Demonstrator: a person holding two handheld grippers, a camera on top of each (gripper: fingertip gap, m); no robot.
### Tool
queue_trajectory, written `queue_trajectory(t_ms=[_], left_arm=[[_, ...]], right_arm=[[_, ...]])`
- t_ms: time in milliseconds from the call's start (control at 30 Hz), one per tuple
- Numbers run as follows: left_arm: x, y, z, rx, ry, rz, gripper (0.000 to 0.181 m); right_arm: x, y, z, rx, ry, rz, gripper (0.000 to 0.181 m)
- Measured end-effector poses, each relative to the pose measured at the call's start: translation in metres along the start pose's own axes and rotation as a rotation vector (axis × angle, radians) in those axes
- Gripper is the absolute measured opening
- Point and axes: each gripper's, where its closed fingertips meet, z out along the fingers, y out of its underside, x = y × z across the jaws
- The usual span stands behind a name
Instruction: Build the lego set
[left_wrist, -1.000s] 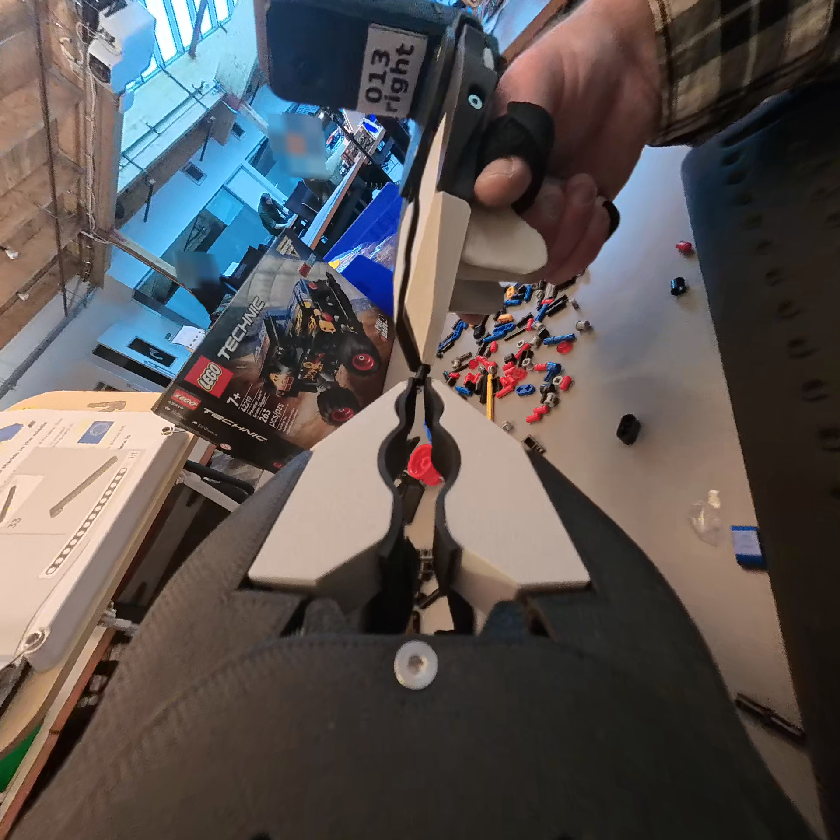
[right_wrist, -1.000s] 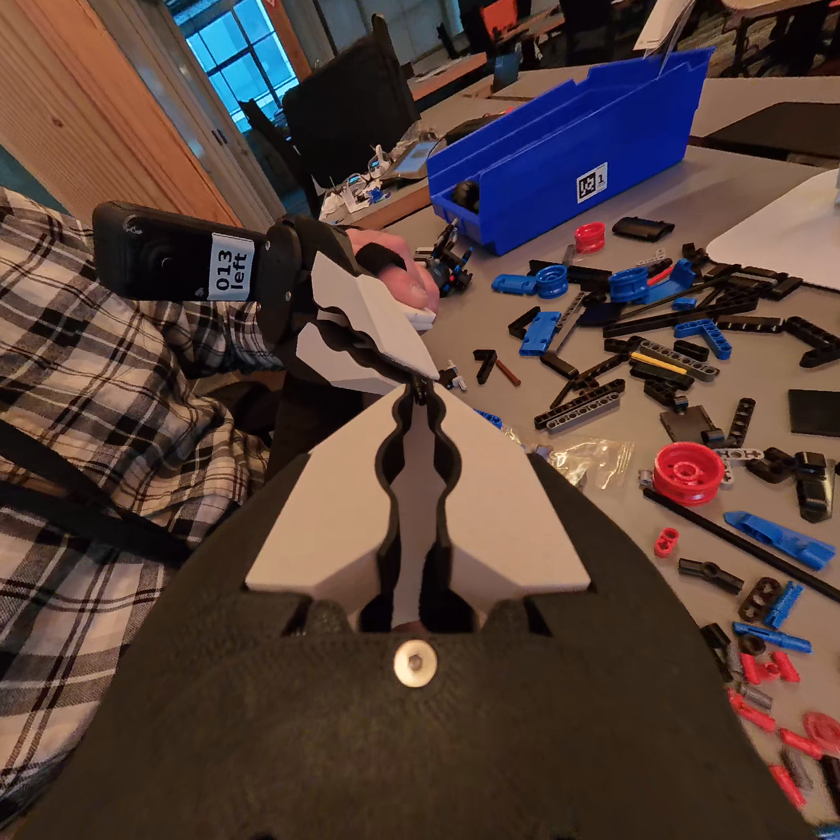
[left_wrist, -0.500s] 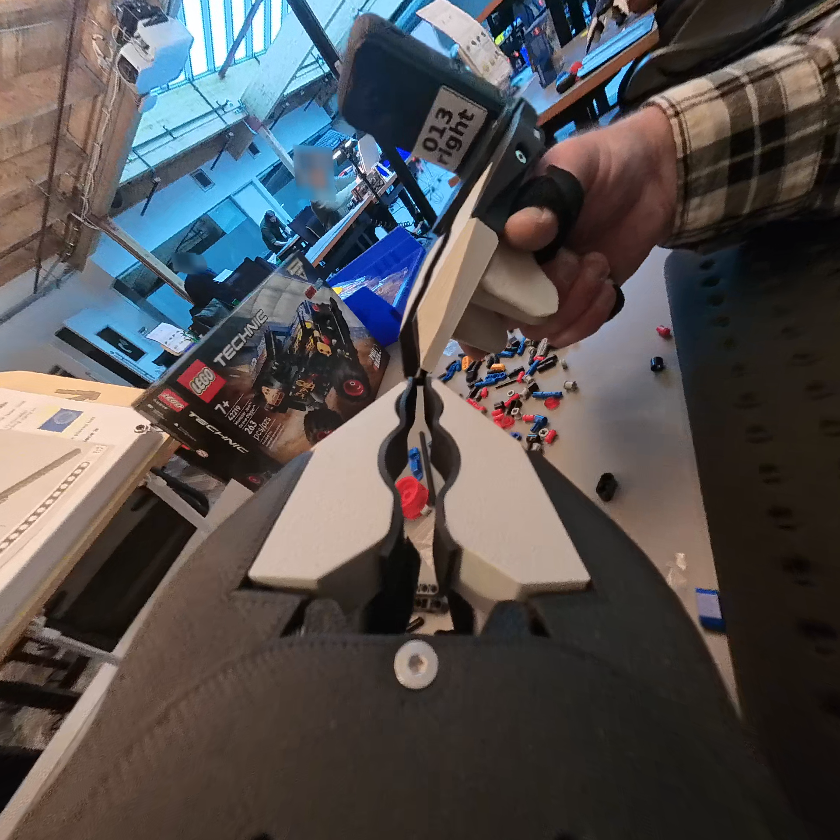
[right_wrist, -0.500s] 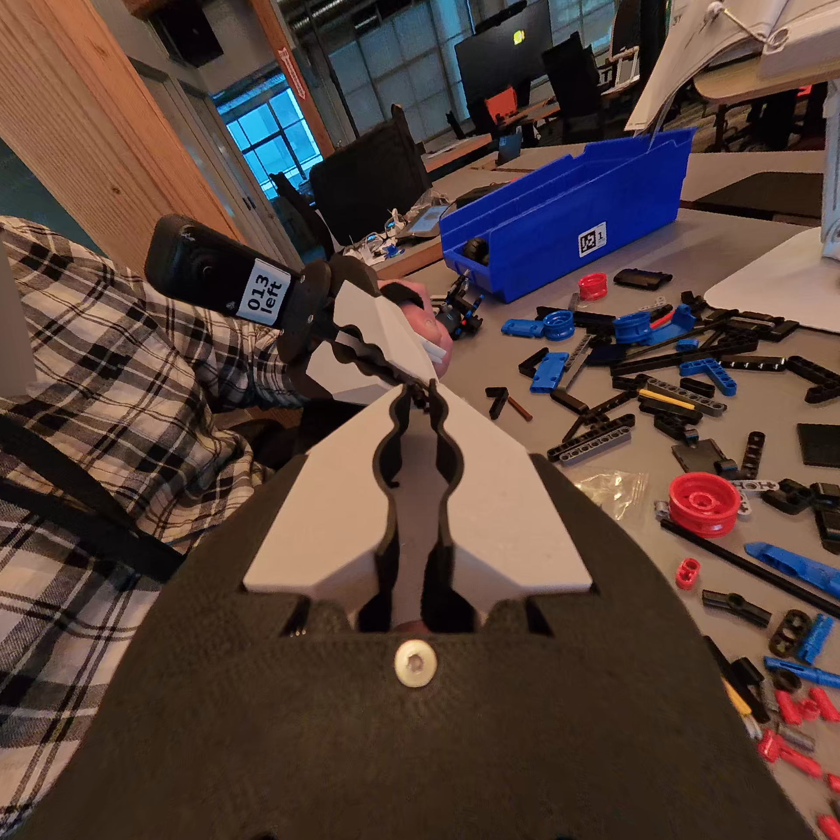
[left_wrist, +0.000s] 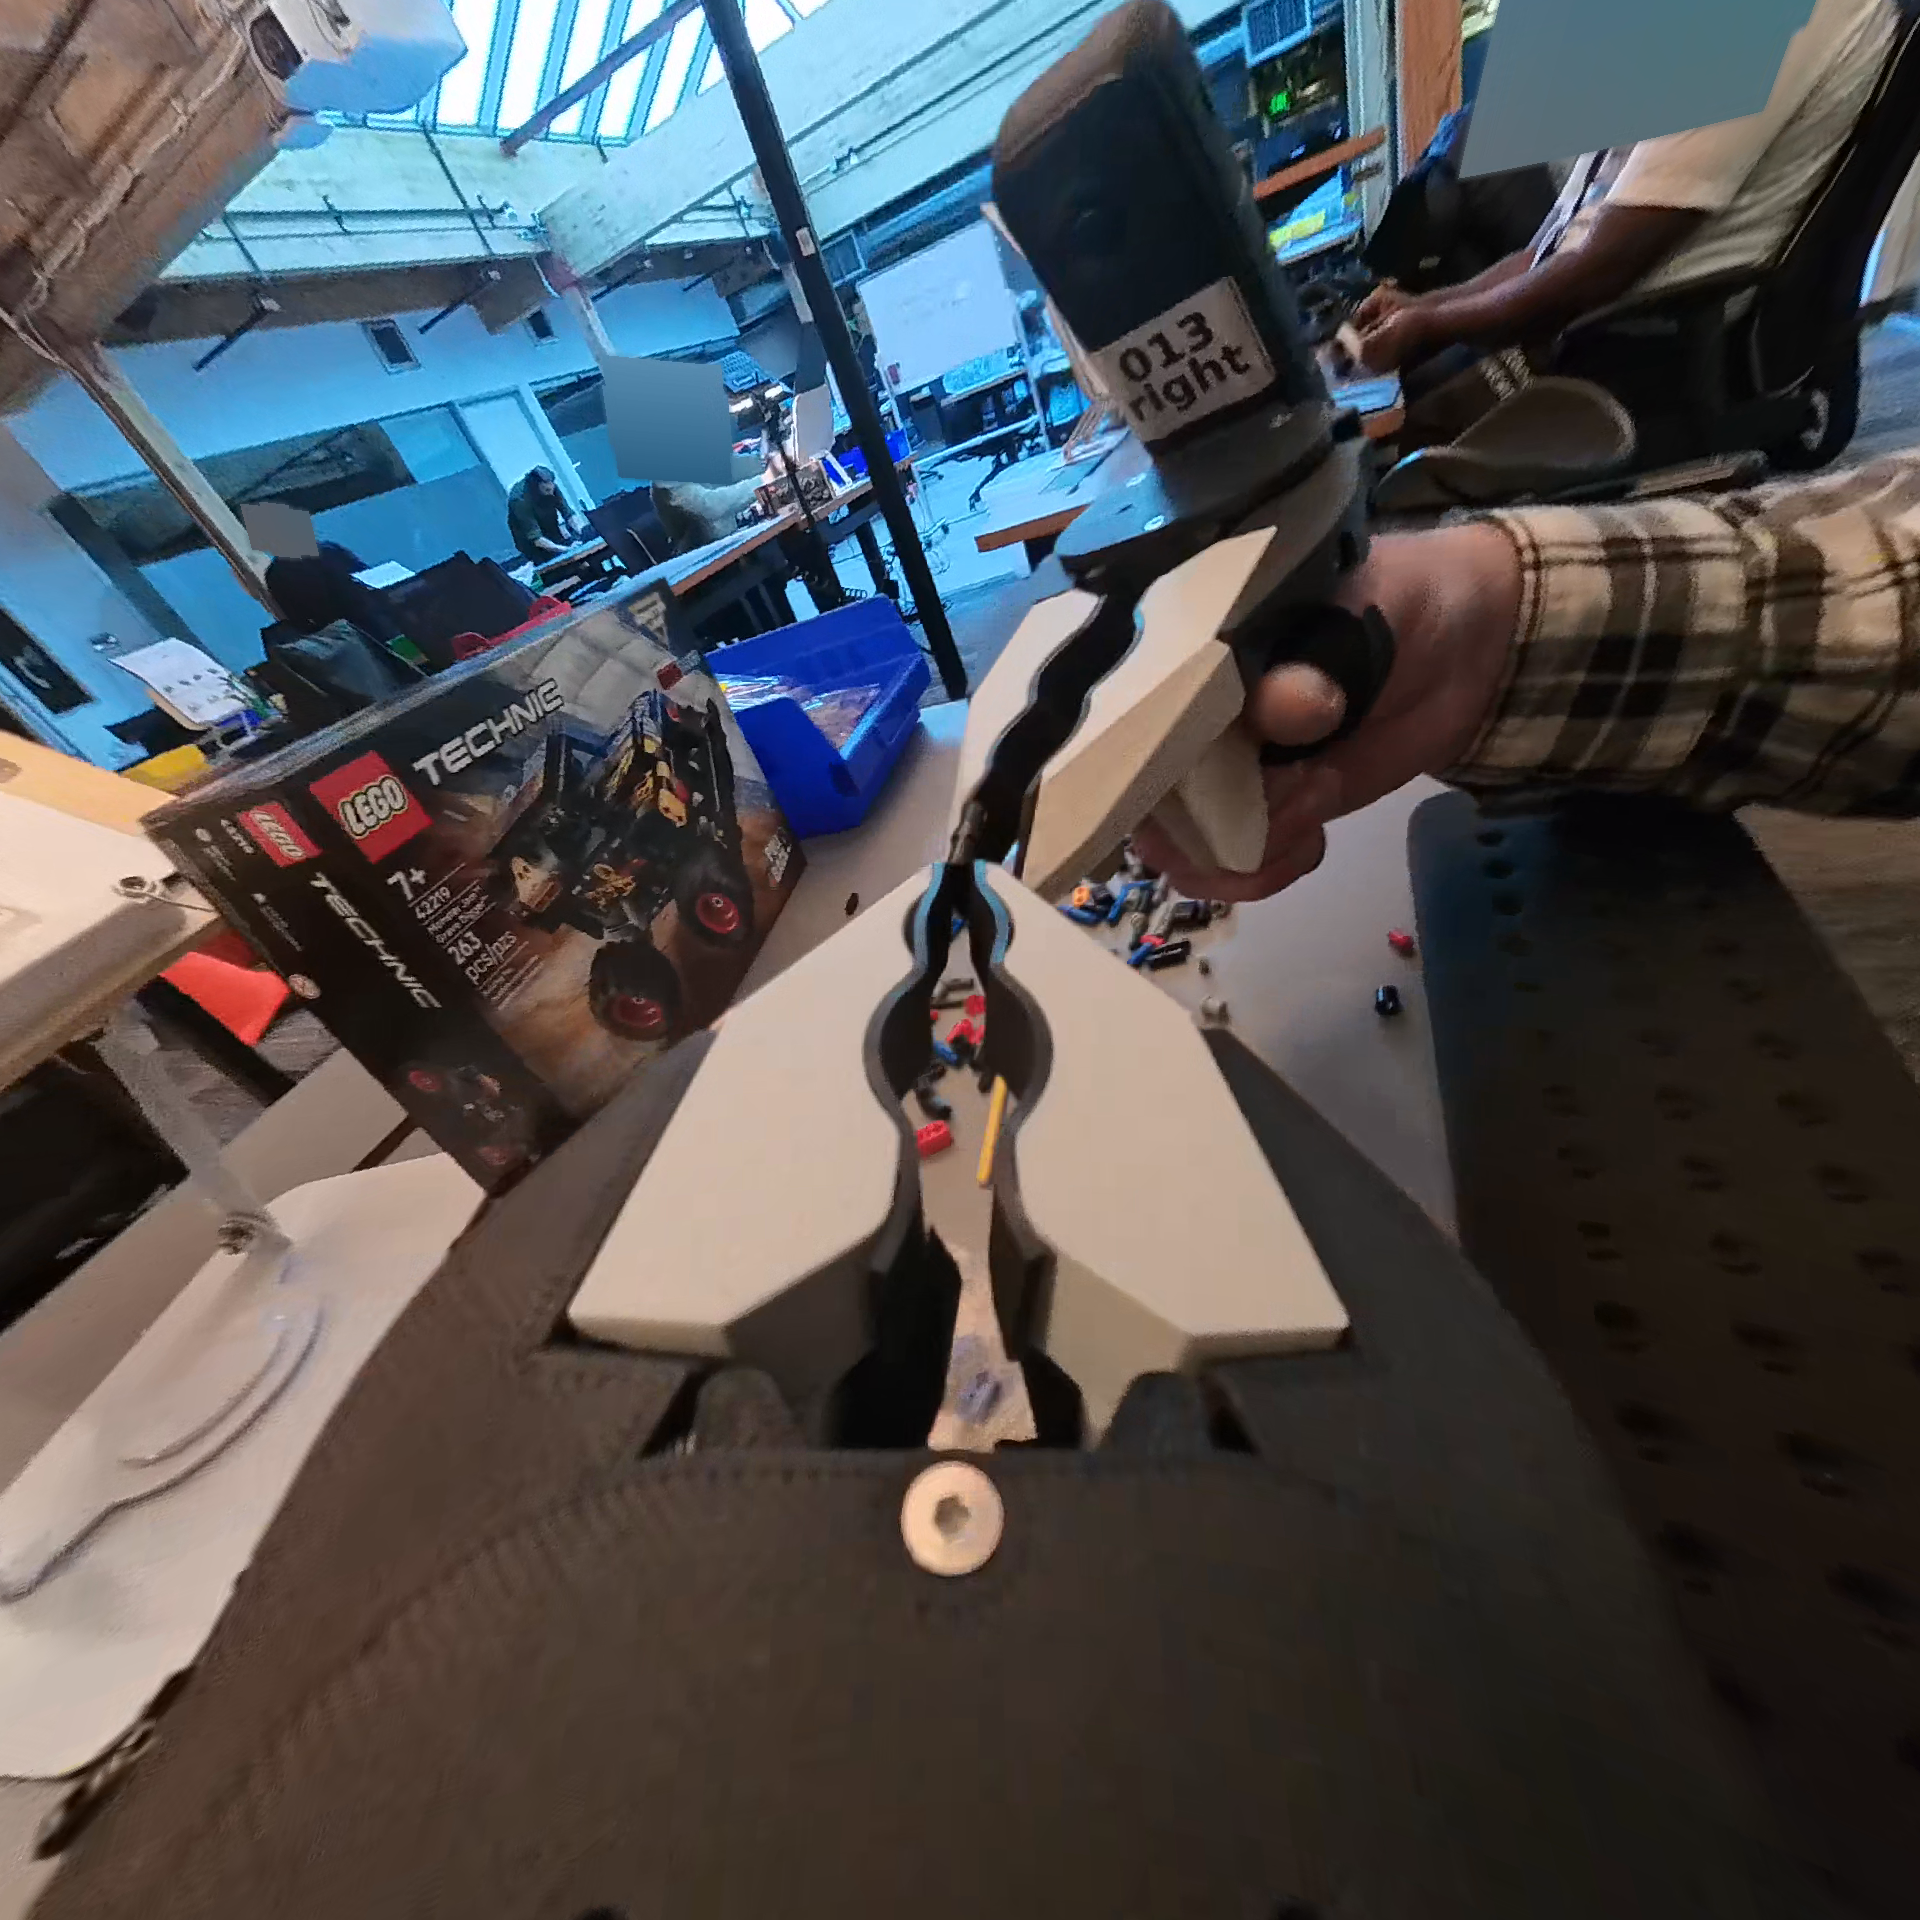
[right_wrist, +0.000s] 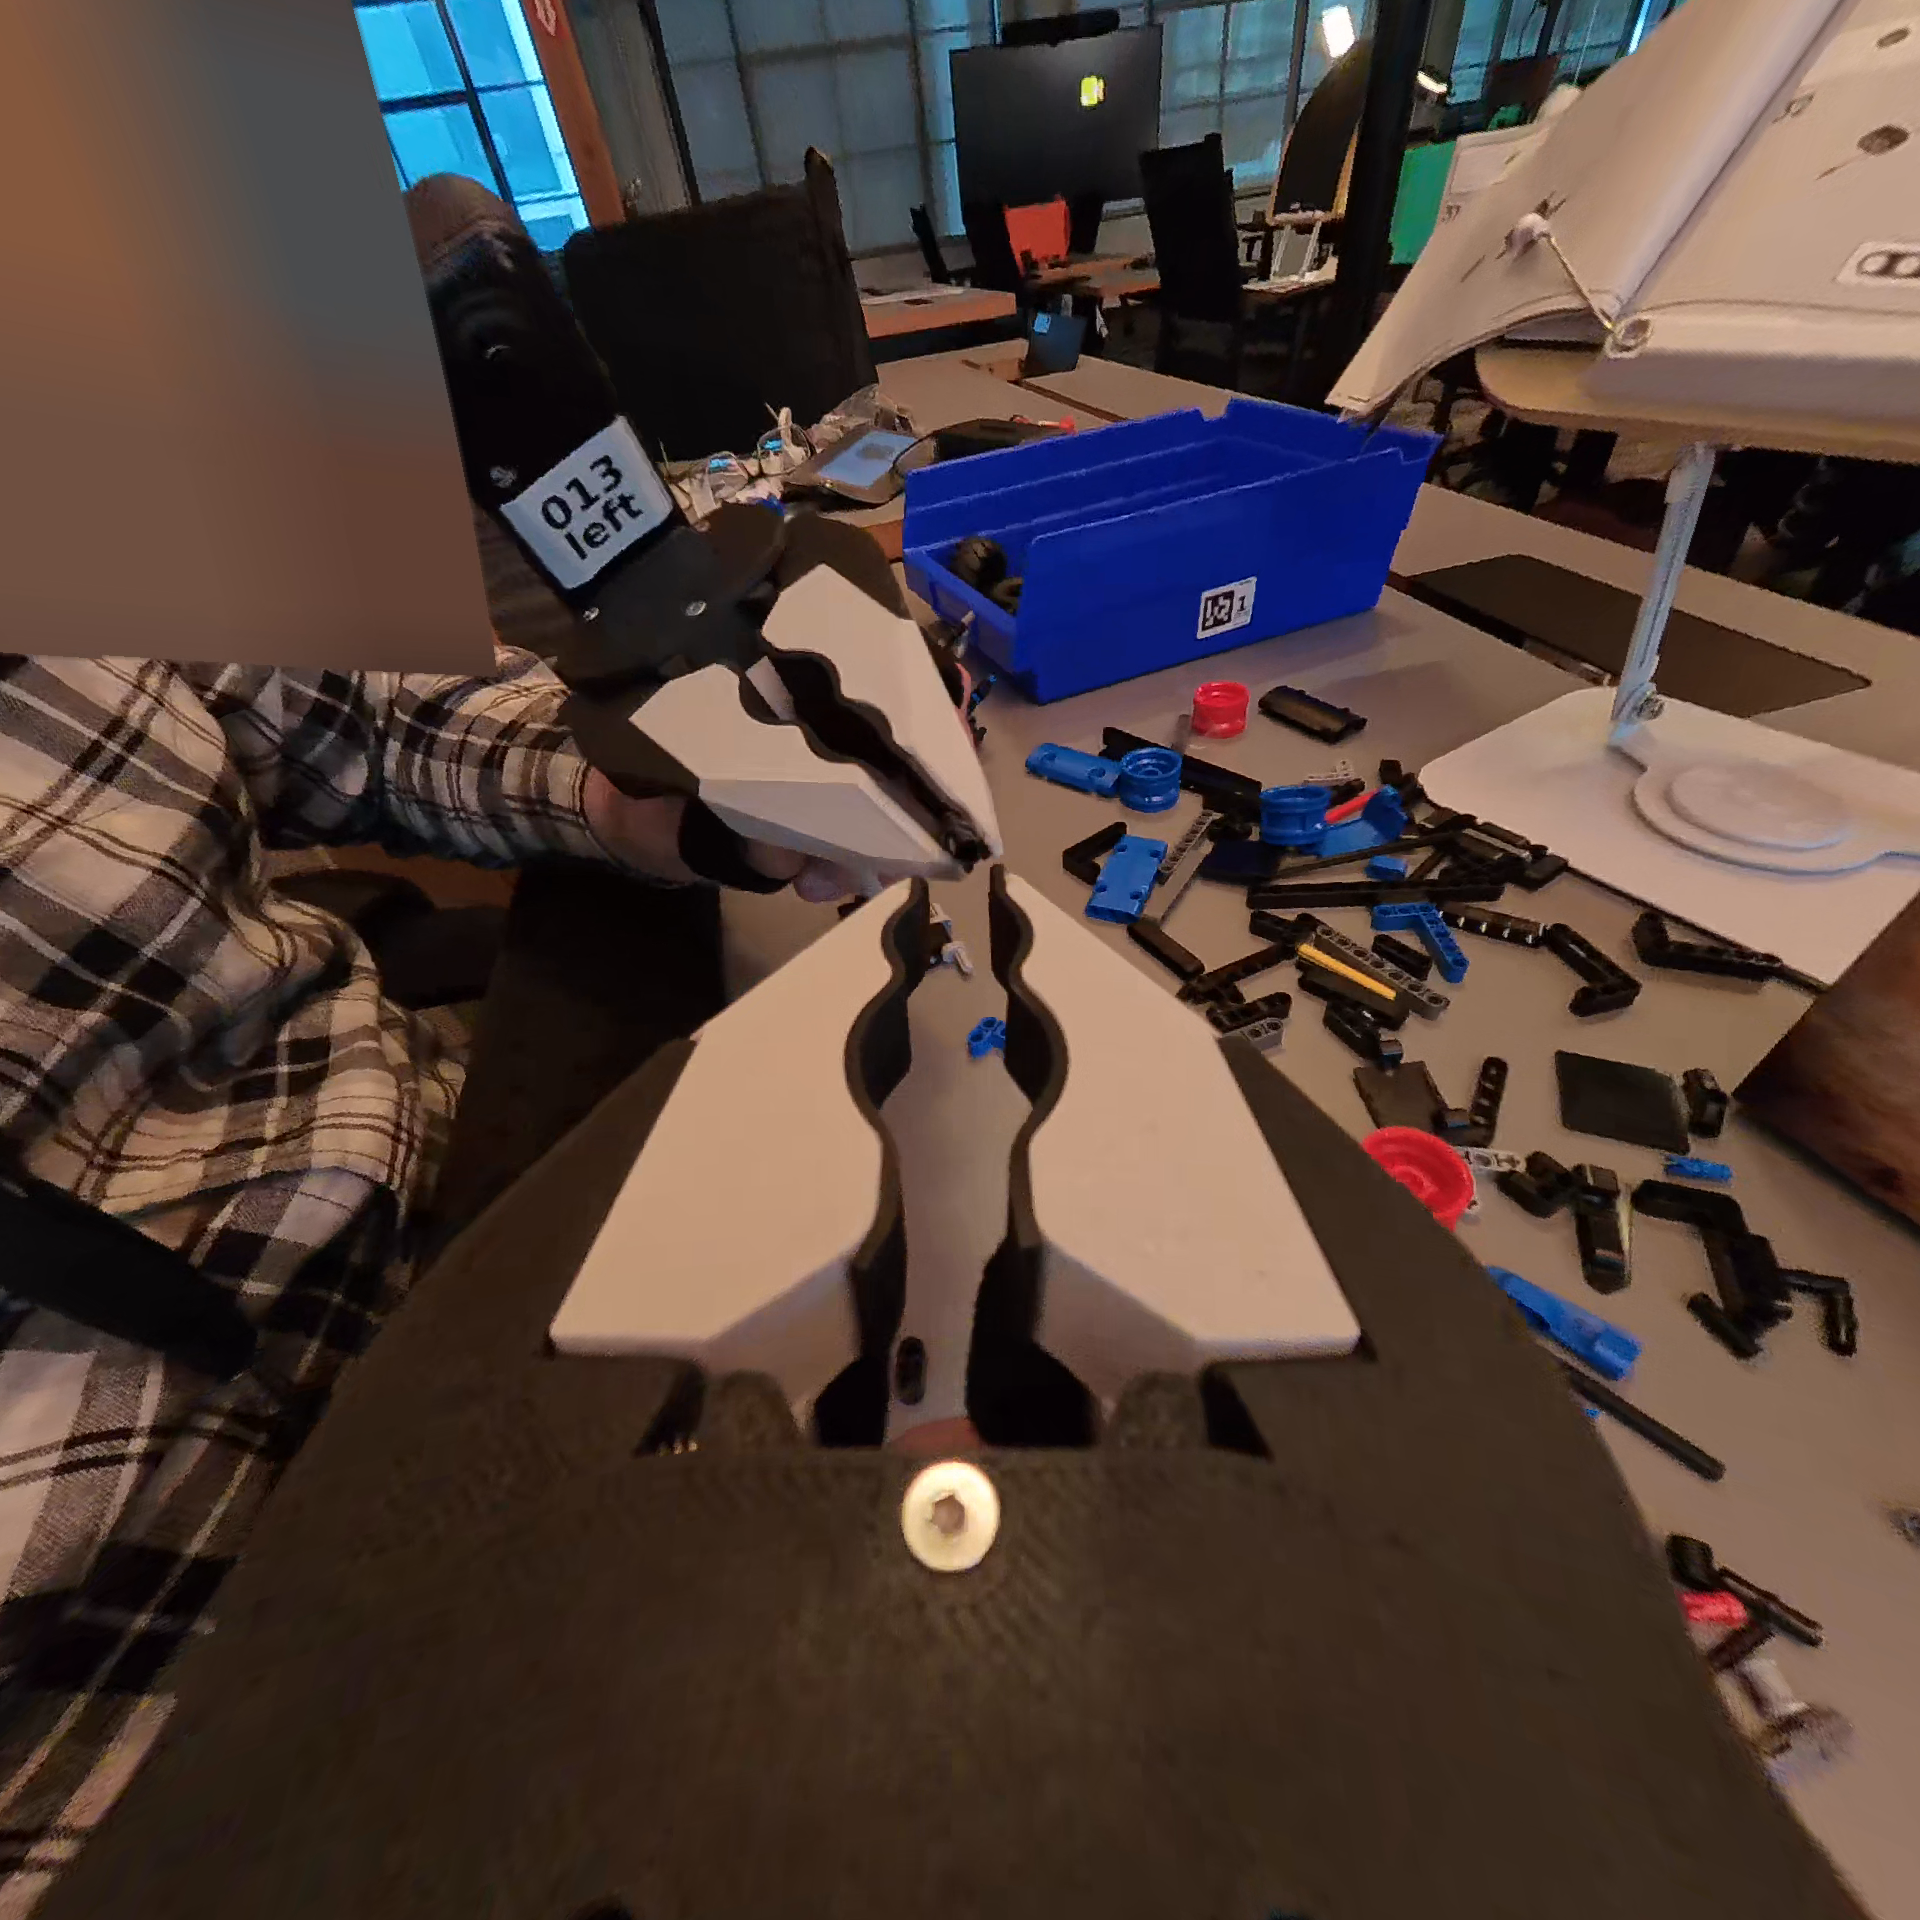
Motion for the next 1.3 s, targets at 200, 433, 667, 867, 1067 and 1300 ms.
queue_trajectory(t_ms=[200,433,667,867,1067,1300], left_arm=[[0.0,-0.005,-0.001,0.037,0.03,-0.067,0.0],[0.003,-0.005,0.0,0.041,0.045,-0.067,0.001],[0.006,-0.003,0.002,0.036,0.057,-0.064,0.001],[0.008,0.003,0.005,0.011,0.092,-0.099,0.002],[0.023,0.03,0.012,-0.138,0.218,-0.117,0.03],[0.07,0.094,0.012,-0.449,0.463,-0.021,0.036]], right_arm=[[-0.005,-0.007,-0.001,0.044,-0.004,-0.009,0.007],[-0.006,-0.018,-0.008,0.121,-0.044,0.053,0.009],[-0.006,-0.015,-0.008,0.096,-0.034,0.044,0.005],[-0.004,-0.01,-0.009,0.043,0.017,-0.025,0.004],[0.005,0.005,-0.022,-0.083,0.129,-0.128,0.004],[0.004,0.056,-0.039,-0.378,0.198,-0.28,0.004]])
